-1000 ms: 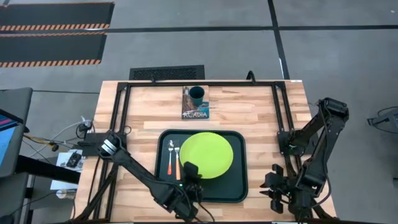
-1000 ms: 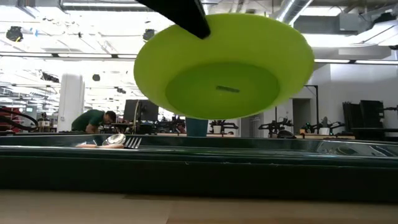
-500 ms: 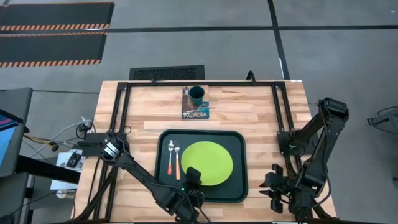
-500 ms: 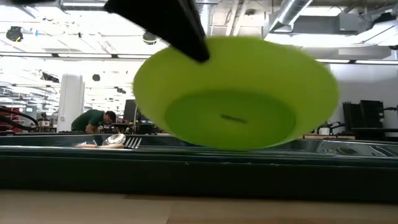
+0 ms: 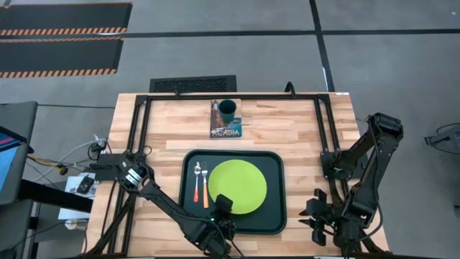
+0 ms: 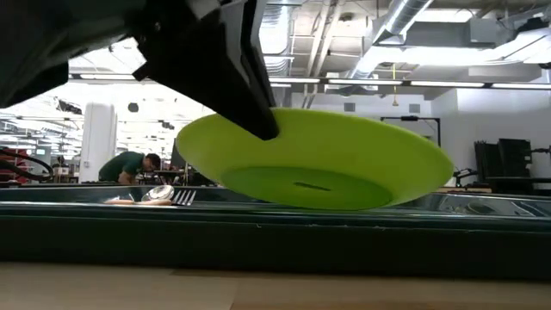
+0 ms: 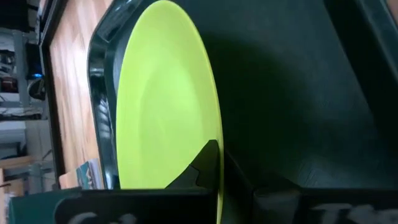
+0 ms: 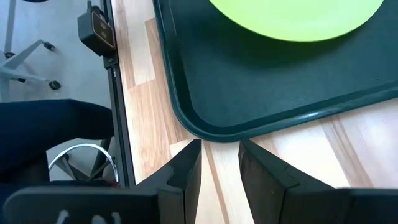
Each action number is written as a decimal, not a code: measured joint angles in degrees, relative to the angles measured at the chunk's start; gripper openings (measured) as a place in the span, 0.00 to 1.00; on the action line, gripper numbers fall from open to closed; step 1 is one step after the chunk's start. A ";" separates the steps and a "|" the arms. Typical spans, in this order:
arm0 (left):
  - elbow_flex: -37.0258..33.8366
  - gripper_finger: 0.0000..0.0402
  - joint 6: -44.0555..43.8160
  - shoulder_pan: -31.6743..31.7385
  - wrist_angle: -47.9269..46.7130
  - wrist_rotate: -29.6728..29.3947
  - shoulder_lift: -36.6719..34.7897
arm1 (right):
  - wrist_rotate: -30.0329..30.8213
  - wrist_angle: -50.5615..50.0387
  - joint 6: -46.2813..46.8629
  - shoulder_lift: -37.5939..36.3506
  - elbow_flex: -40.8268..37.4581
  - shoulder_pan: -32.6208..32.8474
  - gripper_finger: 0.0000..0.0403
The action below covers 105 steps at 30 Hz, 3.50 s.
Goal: Pick and place plate/cup/fork/spoon on tray
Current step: Put the green plate on the black tray to the right of the orange fork, then put the blue cup on the black tray to the top right of the green plate
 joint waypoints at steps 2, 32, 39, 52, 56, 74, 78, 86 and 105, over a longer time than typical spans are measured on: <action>0.00 0.00 -1.00 0.00 1.03 0.91 0.00 | 0.35 -0.02 0.00 0.00 0.00 0.00 0.33; 0.02 0.00 -4.54 0.15 8.46 10.33 2.78 | 0.31 0.02 1.05 0.00 0.00 0.00 0.33; 0.04 0.02 -4.62 0.16 8.20 10.22 2.67 | 0.31 0.00 1.03 0.00 0.00 0.00 0.33; 0.04 0.21 -4.49 0.08 10.40 12.42 2.67 | 0.33 0.00 1.01 0.00 0.00 0.00 0.33; 0.04 0.25 -4.54 0.13 10.37 11.92 2.67 | 0.33 0.00 1.01 0.00 0.00 0.00 0.33; 10.47 0.27 -6.29 0.07 0.20 11.61 2.56 | 0.35 0.02 0.96 0.00 0.00 0.01 0.33; 18.54 0.27 -8.53 0.74 -12.73 8.16 2.56 | 0.35 0.07 0.96 0.00 0.00 0.00 0.33; 29.46 0.27 -20.04 9.45 -32.16 -1.62 -2.42 | 0.56 -0.09 0.91 0.00 0.00 -0.02 0.33; 25.05 0.36 -15.52 55.34 -20.93 13.88 -13.92 | 2.93 -0.31 1.44 -0.02 -0.02 -0.42 0.33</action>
